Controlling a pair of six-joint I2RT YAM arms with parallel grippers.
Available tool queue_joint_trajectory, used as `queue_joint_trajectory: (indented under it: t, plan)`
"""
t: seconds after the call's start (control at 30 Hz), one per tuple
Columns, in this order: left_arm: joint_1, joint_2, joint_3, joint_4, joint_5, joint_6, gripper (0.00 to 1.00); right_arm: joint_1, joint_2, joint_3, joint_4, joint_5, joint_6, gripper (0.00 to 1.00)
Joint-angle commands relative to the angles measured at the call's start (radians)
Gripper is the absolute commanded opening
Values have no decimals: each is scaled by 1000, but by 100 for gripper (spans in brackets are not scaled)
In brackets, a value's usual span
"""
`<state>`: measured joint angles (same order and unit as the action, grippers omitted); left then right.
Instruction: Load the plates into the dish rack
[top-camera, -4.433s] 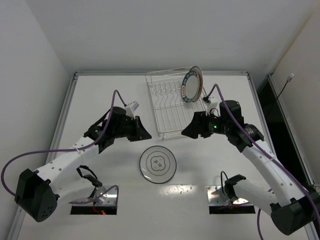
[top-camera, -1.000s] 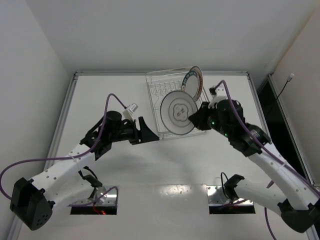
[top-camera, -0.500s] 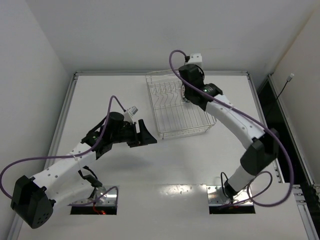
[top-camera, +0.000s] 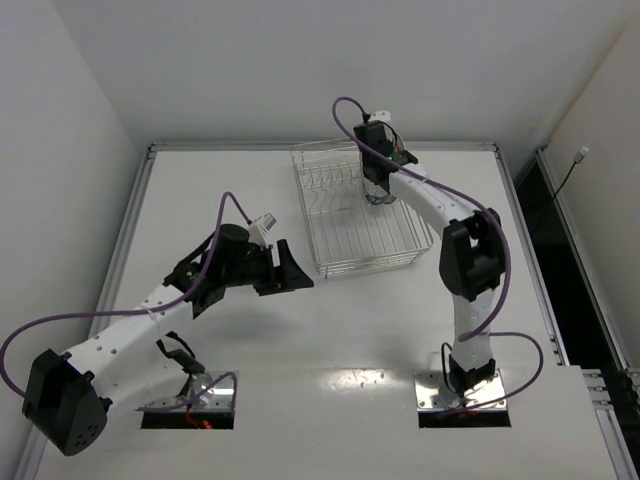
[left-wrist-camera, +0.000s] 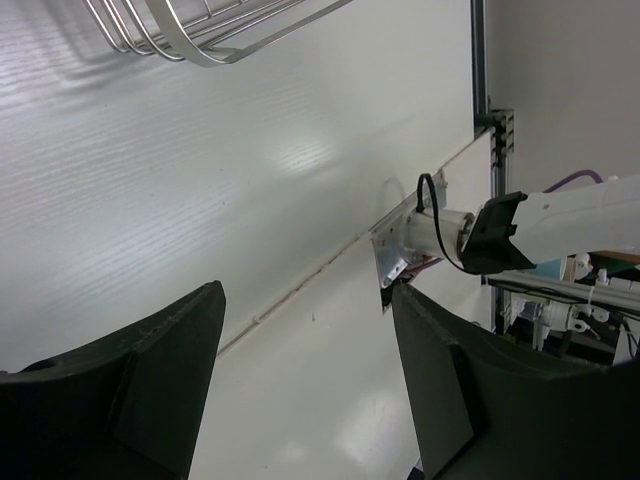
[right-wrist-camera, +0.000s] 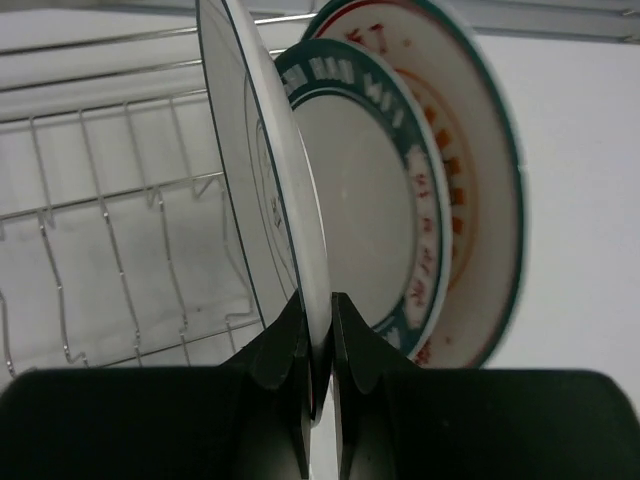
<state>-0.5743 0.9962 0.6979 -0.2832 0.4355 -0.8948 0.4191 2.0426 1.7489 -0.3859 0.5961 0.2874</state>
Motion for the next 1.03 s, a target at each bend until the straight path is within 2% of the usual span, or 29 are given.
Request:
queue_joint_trajectory:
  t: [0.0, 0.17, 0.23, 0.37, 0.53, 0.63, 0.67, 0.83, 1.0]
  plan:
    - [4, 13, 20, 18, -3, 10, 65, -35, 36, 61, 27, -88, 18, 0]
    - [4, 102, 84, 38, -24, 10, 66, -71, 71, 86, -59, -228, 88, 0]
    - [4, 137, 123, 29, -89, 10, 66, -95, 71, 86, -79, -315, 99, 3]
    - [4, 220, 247, 9, -230, 19, 66, -121, 35, 86, -126, -407, 110, 35]
    - [4, 358, 374, -45, -362, 28, 66, -121, -100, 71, -218, -418, 131, 49]
    - [4, 433, 433, -91, -391, 37, 66, -111, -234, 11, -240, -416, 131, 65]
    - [4, 443, 442, -100, -406, 46, 66, -111, -258, 11, -255, -426, 131, 76]
    - [4, 432, 453, -109, -464, 68, 66, -111, -363, -40, -381, -415, 95, 83]
    - [4, 432, 475, -142, -494, 97, 66, -138, -579, -287, -285, -400, 130, 86]
